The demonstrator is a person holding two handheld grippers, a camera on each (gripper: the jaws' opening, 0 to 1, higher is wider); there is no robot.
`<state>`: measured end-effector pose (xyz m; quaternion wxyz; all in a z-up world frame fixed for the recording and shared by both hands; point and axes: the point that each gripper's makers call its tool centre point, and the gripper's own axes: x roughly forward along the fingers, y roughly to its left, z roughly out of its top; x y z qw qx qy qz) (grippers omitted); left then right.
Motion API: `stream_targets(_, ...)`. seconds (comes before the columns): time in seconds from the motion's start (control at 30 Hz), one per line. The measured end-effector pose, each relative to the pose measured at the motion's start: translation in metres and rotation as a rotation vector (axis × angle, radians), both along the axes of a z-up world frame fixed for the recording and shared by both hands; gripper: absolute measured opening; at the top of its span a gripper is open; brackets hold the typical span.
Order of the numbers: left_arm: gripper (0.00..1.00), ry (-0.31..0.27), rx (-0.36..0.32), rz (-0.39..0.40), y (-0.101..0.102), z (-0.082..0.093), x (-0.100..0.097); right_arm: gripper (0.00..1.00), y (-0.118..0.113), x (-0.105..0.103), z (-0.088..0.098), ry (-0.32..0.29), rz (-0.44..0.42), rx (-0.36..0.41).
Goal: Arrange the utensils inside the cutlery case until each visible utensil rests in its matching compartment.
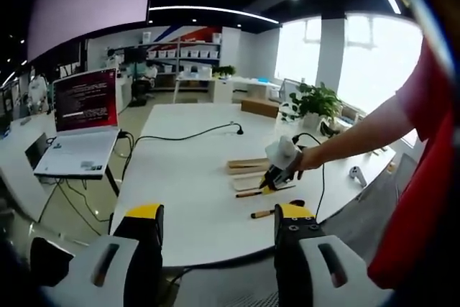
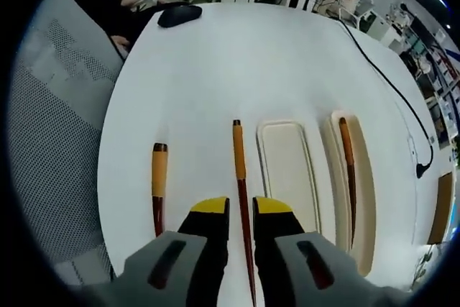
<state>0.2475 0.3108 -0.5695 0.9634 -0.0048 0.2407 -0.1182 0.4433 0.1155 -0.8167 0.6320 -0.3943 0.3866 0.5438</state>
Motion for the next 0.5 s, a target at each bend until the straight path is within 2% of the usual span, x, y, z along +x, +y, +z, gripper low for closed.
stream_targets(0.5,0.64,0.003,-0.004,0.011,0.0001,-0.0018,-0.0036,0.08,-0.0043,0.0015,-0.0082,0.027,-0.026,-0.007)
